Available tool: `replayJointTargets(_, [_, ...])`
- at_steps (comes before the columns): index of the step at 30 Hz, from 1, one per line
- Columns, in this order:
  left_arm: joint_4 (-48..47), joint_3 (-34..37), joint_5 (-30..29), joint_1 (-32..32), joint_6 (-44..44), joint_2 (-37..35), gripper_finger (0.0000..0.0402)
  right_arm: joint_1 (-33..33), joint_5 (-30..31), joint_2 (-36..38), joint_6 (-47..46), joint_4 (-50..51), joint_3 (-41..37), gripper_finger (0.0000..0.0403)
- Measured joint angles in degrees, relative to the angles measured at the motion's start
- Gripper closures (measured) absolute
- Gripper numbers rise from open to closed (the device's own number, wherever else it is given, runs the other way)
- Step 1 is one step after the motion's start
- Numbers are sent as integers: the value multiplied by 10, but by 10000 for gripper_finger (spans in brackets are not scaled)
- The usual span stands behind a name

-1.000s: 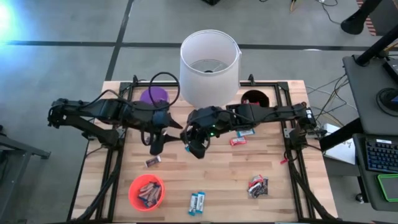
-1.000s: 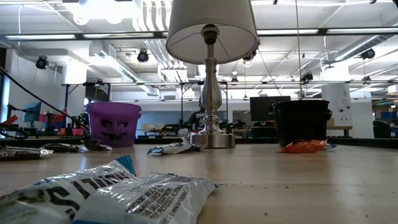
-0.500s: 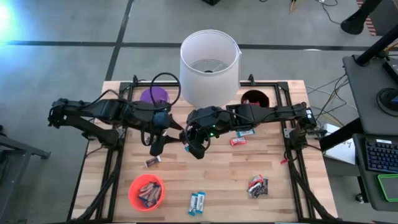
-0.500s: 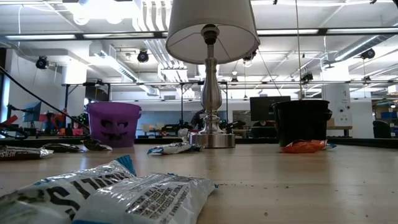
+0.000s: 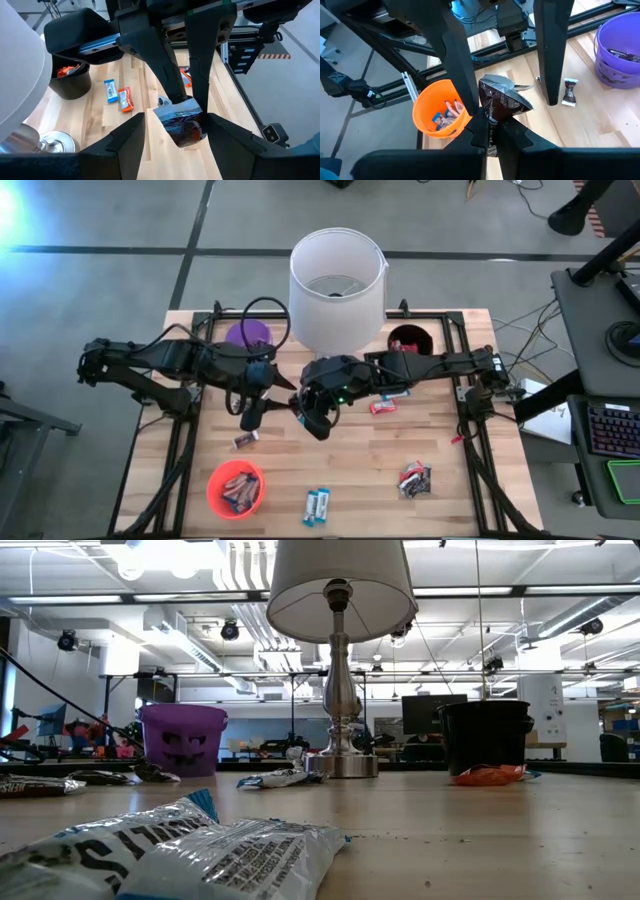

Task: Organize candy in baskets
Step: Put the brown chocolate bar into the purple bucket

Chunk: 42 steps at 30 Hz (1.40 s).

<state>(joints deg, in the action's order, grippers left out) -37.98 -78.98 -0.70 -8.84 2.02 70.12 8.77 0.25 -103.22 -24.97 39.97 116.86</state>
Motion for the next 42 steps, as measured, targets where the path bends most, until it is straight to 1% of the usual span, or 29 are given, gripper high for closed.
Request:
replayJointTargets(7, [6,0,2,0,0,0,210,6,0,0,-1,0,0,390])
replayJointTargets(14, [22,0,28,1,-11,1,215,8,-5,0,-1,1,-10,390])
replayJointTargets(23, [23,0,32,1,-14,12,265,8,-2,0,-1,0,-11,390])
replayJointTargets(34, [23,0,38,0,-29,12,298,14,0,0,-1,-14,-11,390])
replayJointTargets(38, [20,-1,53,0,-30,13,330,15,-2,0,-1,-16,-11,390])
replayJointTargets(42, [21,-1,60,0,-31,13,372,15,-3,0,-1,-17,-7,390])
